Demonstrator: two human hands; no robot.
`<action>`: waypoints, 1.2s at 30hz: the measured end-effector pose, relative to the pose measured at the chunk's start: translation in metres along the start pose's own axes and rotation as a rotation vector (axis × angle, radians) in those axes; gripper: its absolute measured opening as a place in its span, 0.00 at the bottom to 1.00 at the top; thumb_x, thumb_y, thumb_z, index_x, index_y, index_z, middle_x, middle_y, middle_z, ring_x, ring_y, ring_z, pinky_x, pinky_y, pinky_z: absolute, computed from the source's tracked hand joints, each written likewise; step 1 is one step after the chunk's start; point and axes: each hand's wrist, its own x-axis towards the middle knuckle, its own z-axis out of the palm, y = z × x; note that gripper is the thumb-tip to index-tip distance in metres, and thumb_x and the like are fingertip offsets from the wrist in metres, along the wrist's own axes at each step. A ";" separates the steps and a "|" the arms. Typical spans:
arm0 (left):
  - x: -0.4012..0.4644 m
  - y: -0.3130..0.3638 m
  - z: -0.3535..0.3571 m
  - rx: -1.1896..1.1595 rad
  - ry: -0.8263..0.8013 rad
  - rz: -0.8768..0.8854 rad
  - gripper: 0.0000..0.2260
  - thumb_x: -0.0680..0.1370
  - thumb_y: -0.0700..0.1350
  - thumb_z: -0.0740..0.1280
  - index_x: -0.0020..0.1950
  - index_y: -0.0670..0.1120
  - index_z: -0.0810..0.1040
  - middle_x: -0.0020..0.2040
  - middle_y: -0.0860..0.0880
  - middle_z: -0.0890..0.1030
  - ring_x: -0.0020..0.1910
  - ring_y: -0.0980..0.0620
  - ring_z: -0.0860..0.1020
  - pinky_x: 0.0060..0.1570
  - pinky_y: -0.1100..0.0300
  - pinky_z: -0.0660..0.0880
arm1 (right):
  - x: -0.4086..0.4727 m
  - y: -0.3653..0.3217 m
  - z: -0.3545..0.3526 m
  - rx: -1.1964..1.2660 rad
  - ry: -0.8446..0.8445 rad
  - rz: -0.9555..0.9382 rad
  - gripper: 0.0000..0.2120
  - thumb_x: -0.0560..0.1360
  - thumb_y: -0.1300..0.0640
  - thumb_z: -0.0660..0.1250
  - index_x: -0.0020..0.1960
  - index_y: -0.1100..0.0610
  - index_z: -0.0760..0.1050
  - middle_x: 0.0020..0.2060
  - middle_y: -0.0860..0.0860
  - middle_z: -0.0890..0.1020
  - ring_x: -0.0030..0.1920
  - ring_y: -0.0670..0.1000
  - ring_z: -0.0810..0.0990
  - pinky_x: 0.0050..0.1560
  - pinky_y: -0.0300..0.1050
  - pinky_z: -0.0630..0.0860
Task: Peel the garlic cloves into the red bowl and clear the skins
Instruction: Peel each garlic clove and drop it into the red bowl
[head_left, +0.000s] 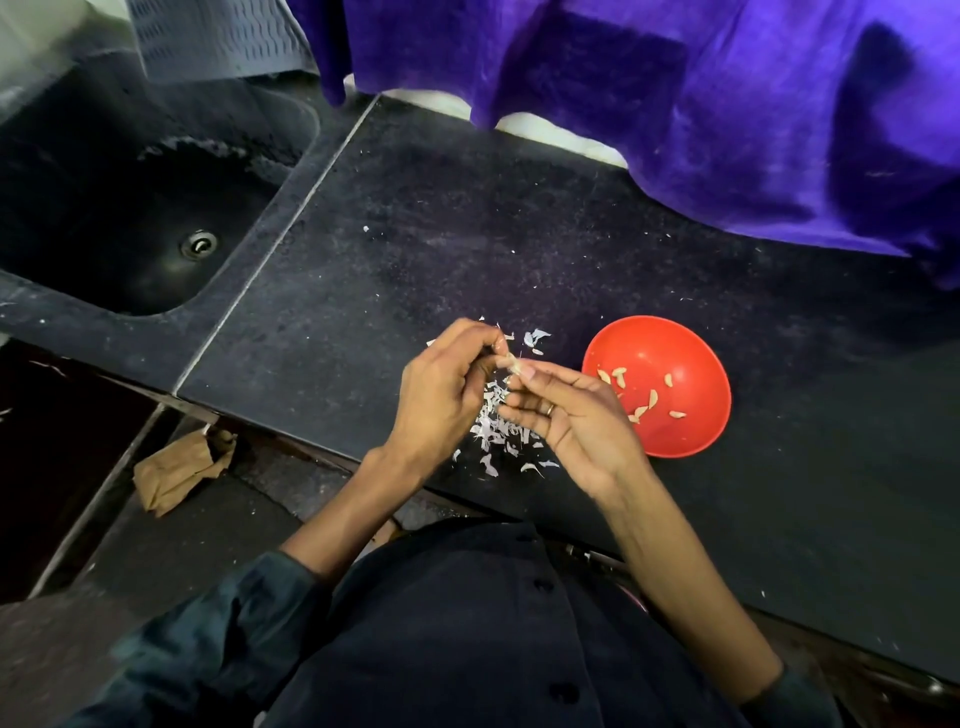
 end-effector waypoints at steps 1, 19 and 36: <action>0.000 0.000 0.000 0.008 0.005 0.009 0.10 0.75 0.30 0.64 0.48 0.45 0.76 0.46 0.59 0.74 0.41 0.54 0.76 0.38 0.51 0.75 | 0.000 -0.001 0.001 0.001 -0.007 0.014 0.11 0.73 0.65 0.65 0.54 0.68 0.78 0.36 0.54 0.82 0.35 0.48 0.81 0.39 0.42 0.81; -0.010 0.005 -0.001 0.079 -0.004 0.079 0.09 0.77 0.37 0.58 0.52 0.49 0.71 0.51 0.55 0.74 0.44 0.54 0.77 0.36 0.48 0.77 | 0.000 0.002 0.004 0.214 -0.020 0.164 0.09 0.71 0.64 0.65 0.49 0.62 0.80 0.38 0.54 0.83 0.35 0.47 0.81 0.36 0.39 0.79; -0.006 0.015 -0.005 -0.033 -0.035 0.059 0.06 0.78 0.38 0.61 0.50 0.48 0.73 0.49 0.56 0.74 0.45 0.54 0.76 0.40 0.50 0.76 | -0.006 -0.011 -0.006 -0.048 -0.170 -0.027 0.13 0.71 0.64 0.64 0.56 0.63 0.78 0.37 0.53 0.84 0.37 0.47 0.81 0.41 0.43 0.82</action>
